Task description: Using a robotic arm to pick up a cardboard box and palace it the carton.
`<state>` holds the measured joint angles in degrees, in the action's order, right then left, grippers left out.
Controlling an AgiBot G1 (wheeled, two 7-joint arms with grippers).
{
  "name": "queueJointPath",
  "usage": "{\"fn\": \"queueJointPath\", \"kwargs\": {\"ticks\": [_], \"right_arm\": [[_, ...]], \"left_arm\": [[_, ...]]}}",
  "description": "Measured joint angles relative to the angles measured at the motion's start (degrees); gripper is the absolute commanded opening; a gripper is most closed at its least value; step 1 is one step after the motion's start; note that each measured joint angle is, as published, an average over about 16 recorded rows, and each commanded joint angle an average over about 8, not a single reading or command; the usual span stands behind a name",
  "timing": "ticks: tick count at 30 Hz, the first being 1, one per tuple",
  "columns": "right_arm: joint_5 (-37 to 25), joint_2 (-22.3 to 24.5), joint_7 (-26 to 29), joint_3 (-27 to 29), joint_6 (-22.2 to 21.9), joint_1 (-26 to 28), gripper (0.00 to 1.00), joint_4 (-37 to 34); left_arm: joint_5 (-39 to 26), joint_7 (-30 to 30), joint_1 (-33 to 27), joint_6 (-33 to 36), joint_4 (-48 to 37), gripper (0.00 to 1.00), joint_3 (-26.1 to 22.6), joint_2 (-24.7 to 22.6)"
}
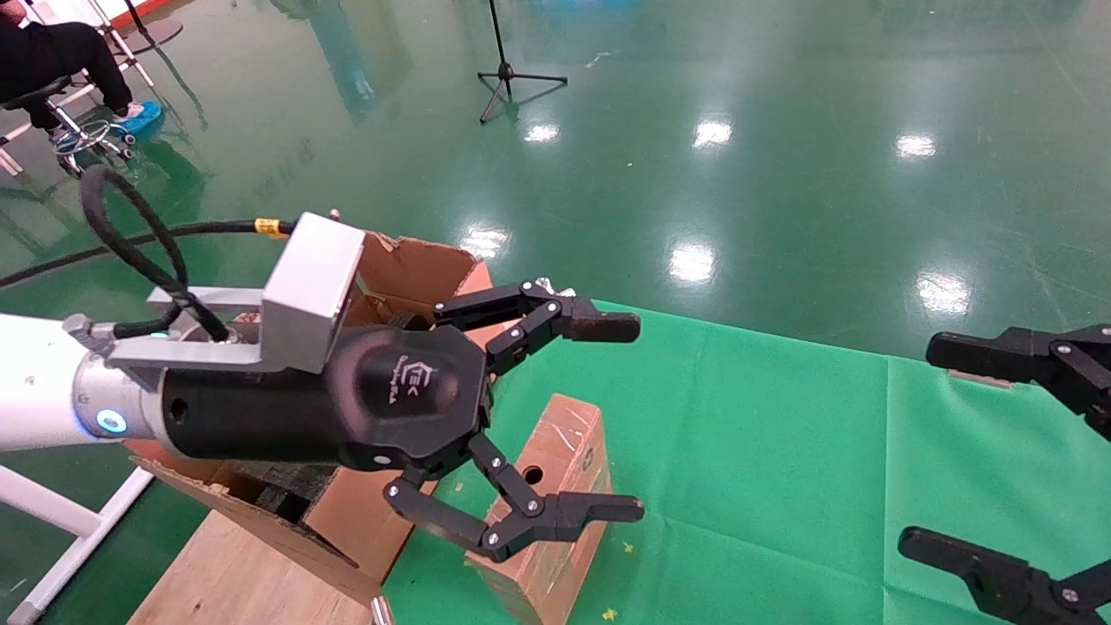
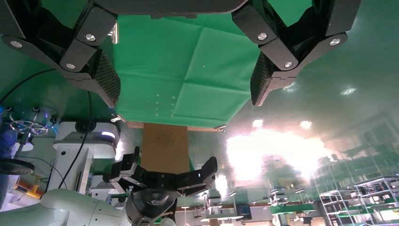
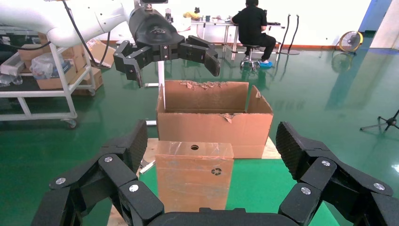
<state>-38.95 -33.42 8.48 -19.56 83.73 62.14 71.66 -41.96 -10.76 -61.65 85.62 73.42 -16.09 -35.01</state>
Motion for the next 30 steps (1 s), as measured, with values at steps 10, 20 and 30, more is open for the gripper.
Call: {"fn": "queueJointPath", "kwargs": {"ticks": [10, 20, 30], "right_arm": [[0.0, 0.0, 0.0, 0.0, 0.0, 0.0, 1.00, 0.0], [0.0, 0.0, 0.0, 0.0, 0.0, 0.0, 0.00, 0.0], [0.0, 0.0, 0.0, 0.0, 0.0, 0.0, 0.00, 0.0]], "left_arm": [[0.0, 0.0, 0.0, 0.0, 0.0, 1.00, 0.0, 0.0], [-2.3, -0.5, -0.9, -0.1, 0.1, 1.00, -0.7, 0.7], [-10.8, -0.7, -5.3, -0.4, 1.9, 1.00, -3.3, 1.8]]}}
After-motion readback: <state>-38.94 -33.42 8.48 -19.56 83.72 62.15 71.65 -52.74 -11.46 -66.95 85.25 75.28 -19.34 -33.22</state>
